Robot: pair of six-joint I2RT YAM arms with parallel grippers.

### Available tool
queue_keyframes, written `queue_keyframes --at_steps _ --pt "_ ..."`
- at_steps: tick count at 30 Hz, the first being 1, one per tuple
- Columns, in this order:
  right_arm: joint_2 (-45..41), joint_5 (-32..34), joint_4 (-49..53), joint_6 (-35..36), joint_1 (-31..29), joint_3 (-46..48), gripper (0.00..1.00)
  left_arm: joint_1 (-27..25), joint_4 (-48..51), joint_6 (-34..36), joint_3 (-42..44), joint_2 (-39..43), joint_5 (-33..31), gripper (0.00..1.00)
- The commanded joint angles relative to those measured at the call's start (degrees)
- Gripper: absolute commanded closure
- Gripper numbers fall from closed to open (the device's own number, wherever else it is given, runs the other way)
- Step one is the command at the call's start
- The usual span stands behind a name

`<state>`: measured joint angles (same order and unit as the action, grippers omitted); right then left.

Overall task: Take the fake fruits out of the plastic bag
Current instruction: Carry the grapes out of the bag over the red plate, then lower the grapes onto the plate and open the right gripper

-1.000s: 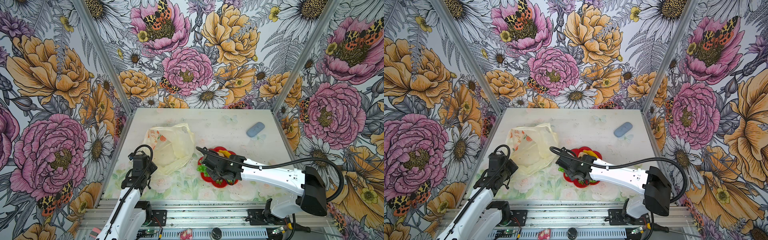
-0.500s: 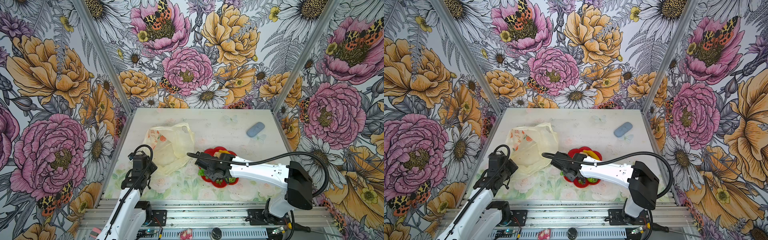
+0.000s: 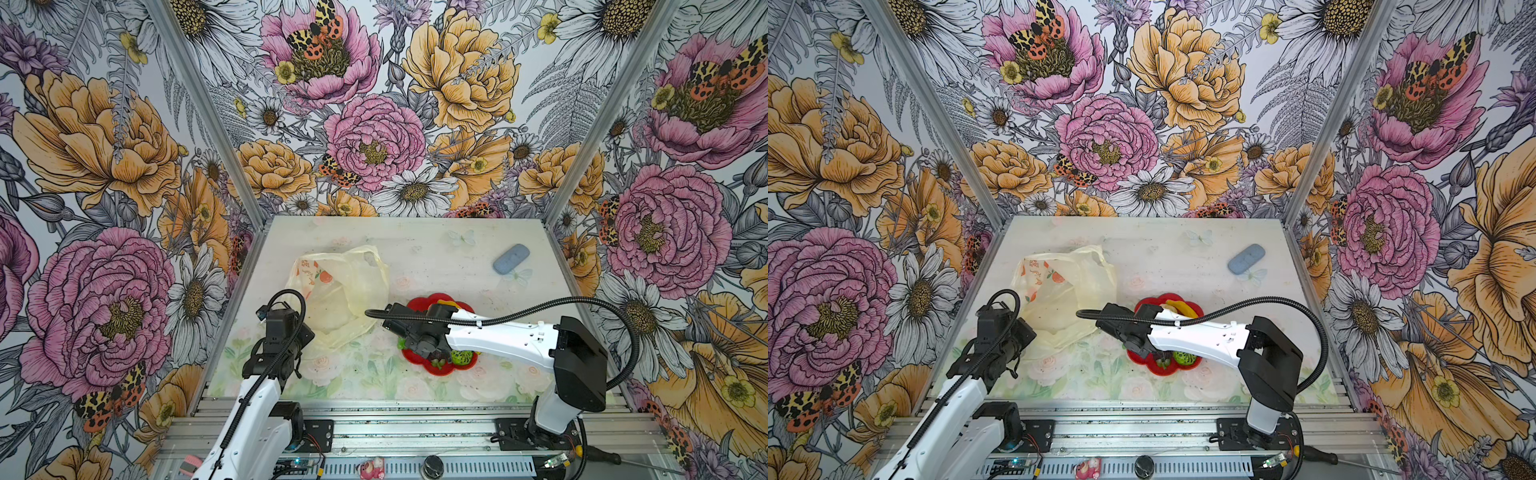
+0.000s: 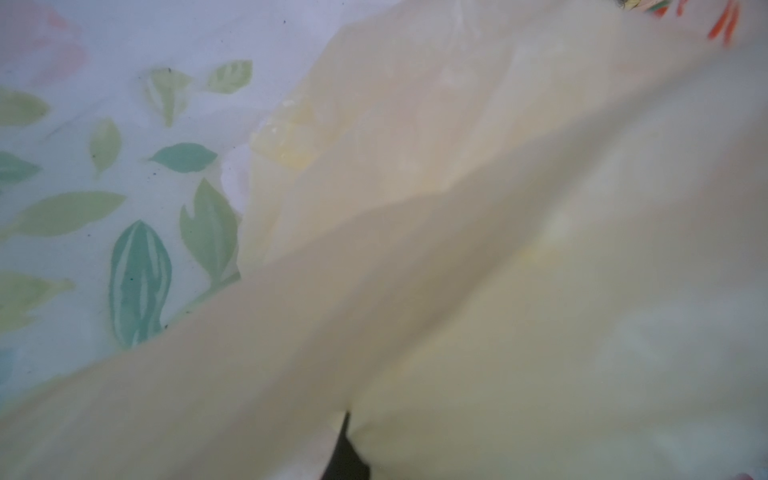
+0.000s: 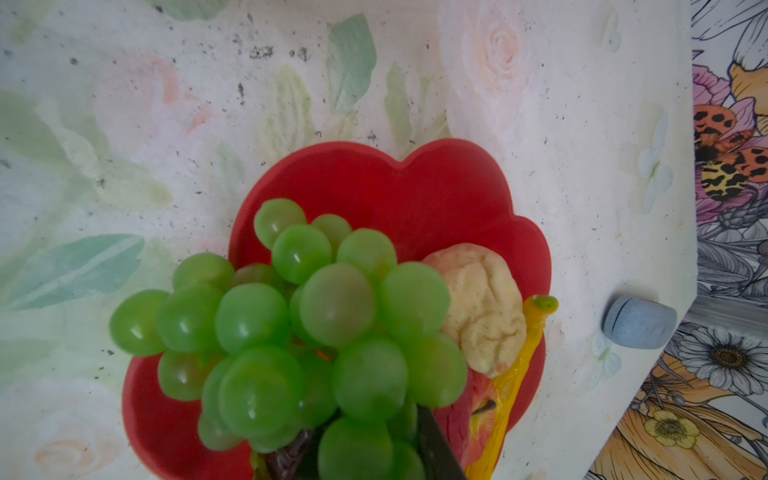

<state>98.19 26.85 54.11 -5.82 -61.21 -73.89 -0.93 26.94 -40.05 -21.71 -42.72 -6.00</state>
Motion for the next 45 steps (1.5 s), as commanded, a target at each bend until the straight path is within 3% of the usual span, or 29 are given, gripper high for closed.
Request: queue_keyframes --at_steps 1,13,26,38,45 --pt "1.2 3.2 -0.2 2.1 0.6 -2.7 0.69 0.6 -0.9 1.1 -0.8 0.9 -0.1 1.0" --pt "4.3 6.7 -0.4 3.8 2.7 -5.2 0.47 0.7 -1.0 1.1 -0.9 0.5 -0.2 1.0" --pt "6.2 6.9 -0.4 3.9 4.0 -8.2 0.46 0.8 -1.1 1.1 -1.0 0.4 -0.1 1.0" --pt "-2.8 2.6 -0.3 -0.3 3.5 -4.4 0.39 0.8 -1.7 1.3 -1.0 -0.6 0.5 1.0" --pt "-6.0 4.6 -1.4 -4.6 4.4 -2.8 0.35 0.7 -2.0 1.1 -1.4 -2.1 1.3 1.0"
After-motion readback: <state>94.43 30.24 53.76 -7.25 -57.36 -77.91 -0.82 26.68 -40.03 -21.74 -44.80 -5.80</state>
